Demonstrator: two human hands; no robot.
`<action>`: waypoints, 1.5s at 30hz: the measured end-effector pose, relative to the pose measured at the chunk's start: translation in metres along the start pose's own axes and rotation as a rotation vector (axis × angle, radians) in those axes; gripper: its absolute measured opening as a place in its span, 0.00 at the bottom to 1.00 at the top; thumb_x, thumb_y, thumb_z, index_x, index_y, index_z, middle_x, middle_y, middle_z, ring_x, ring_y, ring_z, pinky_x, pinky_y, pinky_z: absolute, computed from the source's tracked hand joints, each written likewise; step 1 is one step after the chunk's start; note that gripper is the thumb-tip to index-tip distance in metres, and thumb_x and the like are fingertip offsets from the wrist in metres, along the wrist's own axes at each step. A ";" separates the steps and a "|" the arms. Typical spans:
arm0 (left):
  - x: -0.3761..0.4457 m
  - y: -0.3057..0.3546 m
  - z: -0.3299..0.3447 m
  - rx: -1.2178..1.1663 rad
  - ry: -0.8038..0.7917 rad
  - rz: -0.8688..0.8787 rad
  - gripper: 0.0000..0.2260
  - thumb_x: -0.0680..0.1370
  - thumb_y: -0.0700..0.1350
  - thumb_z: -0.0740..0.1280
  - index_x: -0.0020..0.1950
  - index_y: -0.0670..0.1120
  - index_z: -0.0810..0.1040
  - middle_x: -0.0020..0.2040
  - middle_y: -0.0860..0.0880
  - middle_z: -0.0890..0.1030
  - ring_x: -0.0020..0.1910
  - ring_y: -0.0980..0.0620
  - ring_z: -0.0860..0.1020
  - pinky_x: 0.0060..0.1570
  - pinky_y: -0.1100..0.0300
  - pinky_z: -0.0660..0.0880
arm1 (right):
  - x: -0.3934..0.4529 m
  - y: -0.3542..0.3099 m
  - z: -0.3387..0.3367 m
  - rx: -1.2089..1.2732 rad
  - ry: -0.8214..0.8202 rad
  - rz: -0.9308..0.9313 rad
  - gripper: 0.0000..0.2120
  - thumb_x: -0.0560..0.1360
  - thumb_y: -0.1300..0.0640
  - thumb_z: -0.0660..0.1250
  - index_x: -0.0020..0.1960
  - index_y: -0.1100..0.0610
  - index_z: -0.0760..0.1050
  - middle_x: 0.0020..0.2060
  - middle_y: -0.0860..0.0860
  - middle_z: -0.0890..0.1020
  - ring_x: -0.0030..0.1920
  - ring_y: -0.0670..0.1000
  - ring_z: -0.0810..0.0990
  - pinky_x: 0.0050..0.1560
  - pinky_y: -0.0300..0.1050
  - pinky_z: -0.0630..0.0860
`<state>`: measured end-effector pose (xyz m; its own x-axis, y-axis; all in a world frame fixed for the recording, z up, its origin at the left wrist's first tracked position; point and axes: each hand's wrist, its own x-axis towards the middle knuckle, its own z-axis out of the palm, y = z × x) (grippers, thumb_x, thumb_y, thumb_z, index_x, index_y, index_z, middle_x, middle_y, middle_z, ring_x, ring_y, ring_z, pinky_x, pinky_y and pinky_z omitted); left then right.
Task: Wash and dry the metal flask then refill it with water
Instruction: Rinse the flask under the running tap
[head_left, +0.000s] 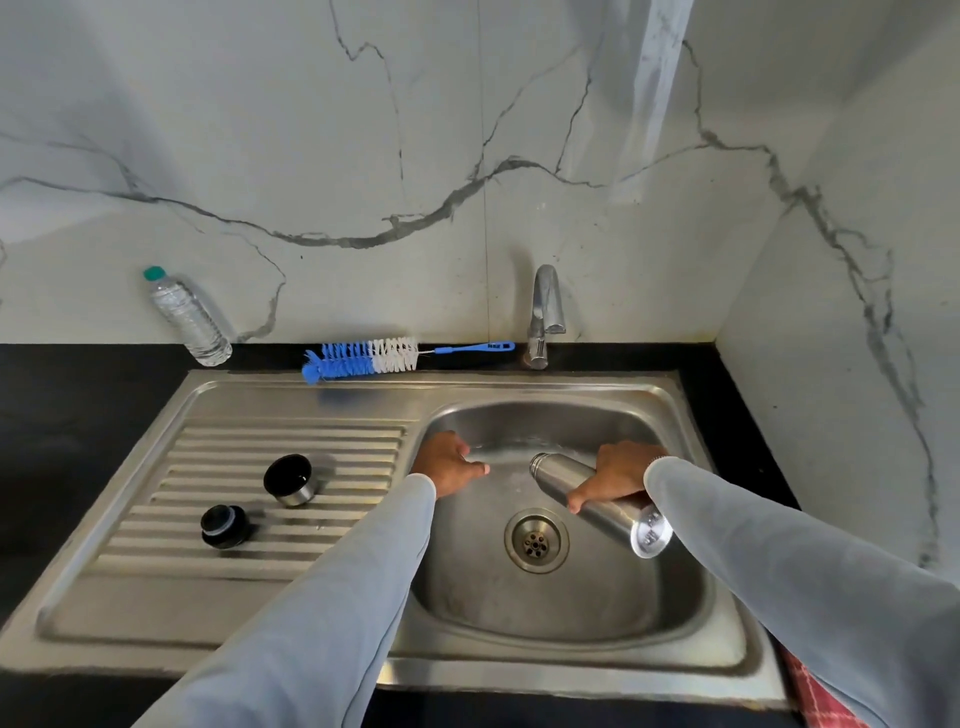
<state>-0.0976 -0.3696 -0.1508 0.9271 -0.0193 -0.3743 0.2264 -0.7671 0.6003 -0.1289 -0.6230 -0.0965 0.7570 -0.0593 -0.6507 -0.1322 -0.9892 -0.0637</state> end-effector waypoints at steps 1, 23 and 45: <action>0.003 0.002 0.000 -0.004 0.003 0.015 0.17 0.74 0.51 0.77 0.58 0.45 0.78 0.58 0.46 0.81 0.55 0.47 0.79 0.57 0.56 0.75 | 0.002 0.000 0.000 0.046 -0.018 0.005 0.30 0.58 0.27 0.71 0.46 0.50 0.78 0.42 0.50 0.84 0.43 0.51 0.83 0.48 0.44 0.79; 0.108 0.131 -0.015 -0.162 0.103 0.394 0.12 0.79 0.45 0.73 0.56 0.38 0.86 0.45 0.41 0.85 0.46 0.42 0.83 0.40 0.68 0.70 | 0.033 0.012 -0.021 1.307 -0.270 -0.028 0.26 0.71 0.45 0.77 0.64 0.55 0.80 0.63 0.54 0.82 0.66 0.56 0.79 0.73 0.57 0.69; 0.152 0.095 -0.007 -0.346 0.171 0.290 0.05 0.76 0.40 0.76 0.44 0.38 0.88 0.35 0.44 0.84 0.31 0.53 0.79 0.47 0.58 0.81 | 0.047 0.012 -0.014 1.072 -0.277 0.113 0.36 0.62 0.34 0.78 0.60 0.57 0.77 0.37 0.52 0.86 0.41 0.52 0.85 0.47 0.46 0.84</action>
<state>0.0669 -0.4408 -0.1457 0.9960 -0.0726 -0.0529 0.0109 -0.4868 0.8734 -0.0858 -0.6395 -0.1172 0.5544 0.0228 -0.8319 -0.7771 -0.3437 -0.5273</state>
